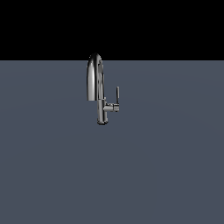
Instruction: Turn on the faucet by rotating a designated handle.
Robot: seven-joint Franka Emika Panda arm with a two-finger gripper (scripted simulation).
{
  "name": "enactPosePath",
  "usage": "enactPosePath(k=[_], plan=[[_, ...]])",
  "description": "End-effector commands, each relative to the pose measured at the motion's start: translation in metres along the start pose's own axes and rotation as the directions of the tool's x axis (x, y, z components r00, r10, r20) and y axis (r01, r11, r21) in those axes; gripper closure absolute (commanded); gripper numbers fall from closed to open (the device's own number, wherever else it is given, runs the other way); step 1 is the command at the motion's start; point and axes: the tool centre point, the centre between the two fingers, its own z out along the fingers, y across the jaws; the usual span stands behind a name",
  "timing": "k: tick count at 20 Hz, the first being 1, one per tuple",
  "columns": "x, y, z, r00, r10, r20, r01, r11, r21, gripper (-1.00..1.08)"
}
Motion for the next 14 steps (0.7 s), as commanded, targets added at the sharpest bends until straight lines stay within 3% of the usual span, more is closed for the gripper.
enactPosePath(k=[1,7,14], plan=[[0.000,0.000,0.000,1.000,0.000,0.000,0.000,1.000,0.000,1.08],[0.005,0.000,0.001,1.000,0.012,0.011,-0.013,1.000,0.012,1.08],[0.024,-0.002,0.004,0.997,0.057,0.054,-0.060,0.997,0.054,1.08]])
